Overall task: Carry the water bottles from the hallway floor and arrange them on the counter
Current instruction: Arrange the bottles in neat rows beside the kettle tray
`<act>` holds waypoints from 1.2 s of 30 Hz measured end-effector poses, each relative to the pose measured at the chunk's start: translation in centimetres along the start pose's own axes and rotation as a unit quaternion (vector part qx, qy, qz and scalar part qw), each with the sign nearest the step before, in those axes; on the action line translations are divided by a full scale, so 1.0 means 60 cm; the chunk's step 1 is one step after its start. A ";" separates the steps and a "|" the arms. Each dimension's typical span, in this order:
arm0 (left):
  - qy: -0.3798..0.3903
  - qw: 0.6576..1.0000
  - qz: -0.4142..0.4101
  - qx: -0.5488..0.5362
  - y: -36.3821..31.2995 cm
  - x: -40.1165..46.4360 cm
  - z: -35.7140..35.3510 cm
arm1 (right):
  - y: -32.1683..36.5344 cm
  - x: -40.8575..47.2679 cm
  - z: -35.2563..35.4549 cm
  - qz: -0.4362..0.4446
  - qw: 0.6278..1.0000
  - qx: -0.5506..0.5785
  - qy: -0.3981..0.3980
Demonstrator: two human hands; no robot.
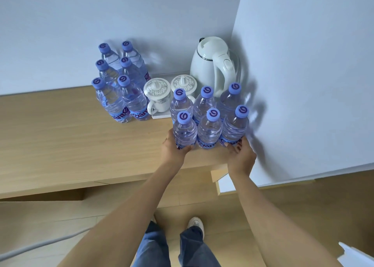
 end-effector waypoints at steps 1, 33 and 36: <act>-0.002 1.000 0.000 0.000 0.001 0.000 0.000 | -0.001 0.002 0.000 0.001 1.000 0.004 0.004; 0.098 0.875 -0.258 0.398 -0.254 -0.017 -0.026 | 0.010 -0.032 -0.079 0.005 0.995 -0.090 0.039; 0.089 0.879 -0.263 0.388 -0.252 -0.016 -0.027 | 0.011 -0.031 -0.080 0.002 0.994 -0.099 0.046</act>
Point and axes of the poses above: each hand's wrist, its own x-axis towards the middle knuckle, its own z-axis out of the back of the hand, y = z × x, the point moved 4 cm from there along x, towards the middle knuckle, and after that the axes turned 8 degrees about y, right-handed, at the moved point
